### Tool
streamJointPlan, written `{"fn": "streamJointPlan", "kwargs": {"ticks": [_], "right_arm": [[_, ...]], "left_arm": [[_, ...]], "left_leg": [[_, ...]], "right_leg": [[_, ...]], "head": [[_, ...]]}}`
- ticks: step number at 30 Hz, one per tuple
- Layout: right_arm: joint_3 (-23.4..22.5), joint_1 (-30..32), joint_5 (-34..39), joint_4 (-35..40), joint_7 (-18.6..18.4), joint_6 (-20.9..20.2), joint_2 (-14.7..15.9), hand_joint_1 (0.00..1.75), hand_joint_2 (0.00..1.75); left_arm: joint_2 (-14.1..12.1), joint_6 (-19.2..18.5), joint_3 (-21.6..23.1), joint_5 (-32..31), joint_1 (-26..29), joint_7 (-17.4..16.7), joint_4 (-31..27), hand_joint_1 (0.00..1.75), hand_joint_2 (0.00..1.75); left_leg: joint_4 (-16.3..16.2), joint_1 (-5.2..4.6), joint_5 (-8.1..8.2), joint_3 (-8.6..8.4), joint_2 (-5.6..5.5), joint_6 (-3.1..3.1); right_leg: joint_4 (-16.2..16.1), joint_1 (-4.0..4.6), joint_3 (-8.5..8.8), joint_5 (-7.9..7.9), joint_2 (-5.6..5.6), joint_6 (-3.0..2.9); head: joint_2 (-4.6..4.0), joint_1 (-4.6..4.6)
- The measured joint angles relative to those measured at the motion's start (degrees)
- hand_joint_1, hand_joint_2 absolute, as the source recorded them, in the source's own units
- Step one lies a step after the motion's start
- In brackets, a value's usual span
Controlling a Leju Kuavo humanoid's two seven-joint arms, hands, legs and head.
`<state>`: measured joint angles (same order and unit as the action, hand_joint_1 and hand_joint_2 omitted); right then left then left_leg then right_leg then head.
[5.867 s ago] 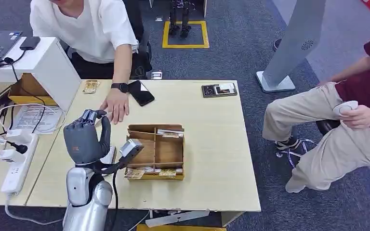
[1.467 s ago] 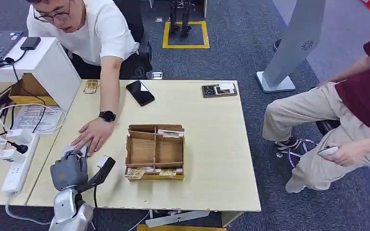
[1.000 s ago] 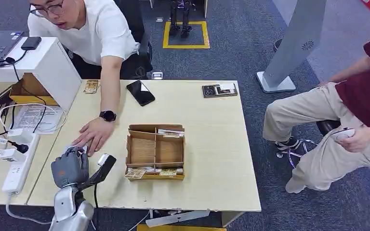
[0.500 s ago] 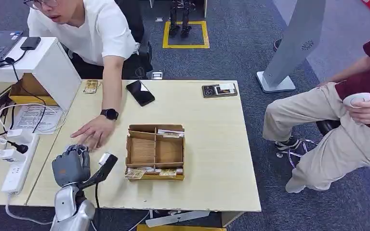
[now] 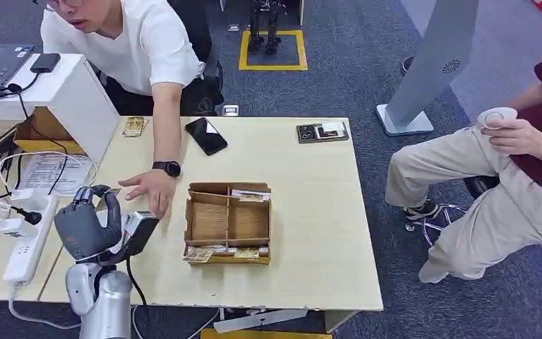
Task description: Pass the card to the sensor for recognition and then transmit it.
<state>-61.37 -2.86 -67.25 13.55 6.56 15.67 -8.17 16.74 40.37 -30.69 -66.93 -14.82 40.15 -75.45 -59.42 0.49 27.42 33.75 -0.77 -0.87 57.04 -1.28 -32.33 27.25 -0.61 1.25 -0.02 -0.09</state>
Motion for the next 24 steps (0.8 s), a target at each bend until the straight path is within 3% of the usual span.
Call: {"fn": "streamJointPlan", "kwargs": {"ticks": [7, 15, 24], "right_arm": [[0.0, -0.1, -0.7, 0.0, -0.2, -0.1, 0.0, 0.0, 1.75], [0.2, -0.5, -1.3, -0.2, -0.6, -0.5, 0.0, 0.0, 1.75], [0.2, -0.5, -1.4, -0.3, -0.7, -0.5, -0.1, 0.0, 1.75]], "left_arm": [[0.5, 0.0, 1.5, -2.5, -1.1, -3.5, -2.9, 1.75, 1.75], [0.3, -0.1, 8.3, -4.2, -5.6, -12.8, -0.5, 1.75, 1.75], [0.2, -0.1, 11.6, -4.3, -6.9, -13.4, 1.5, 1.75, 1.75]], "left_leg": [[0.0, 0.04, 0.0, -0.03, 0.06, 0.01], [0.0, 0.01, -0.01, -0.02, 0.03, 0.0], [0.0, 0.01, 0.01, -0.01, 0.05, 0.0]], "right_leg": [[0.0, -0.01, -0.05, 0.0, -0.05, -0.01], [0.0, -0.04, 0.02, -0.01, -0.03, 0.01], [0.0, -0.03, -0.02, 0.0, -0.04, 0.0]], "head": [[0.0, -0.07], [0.0, -0.07], [0.0, -0.07]]}}
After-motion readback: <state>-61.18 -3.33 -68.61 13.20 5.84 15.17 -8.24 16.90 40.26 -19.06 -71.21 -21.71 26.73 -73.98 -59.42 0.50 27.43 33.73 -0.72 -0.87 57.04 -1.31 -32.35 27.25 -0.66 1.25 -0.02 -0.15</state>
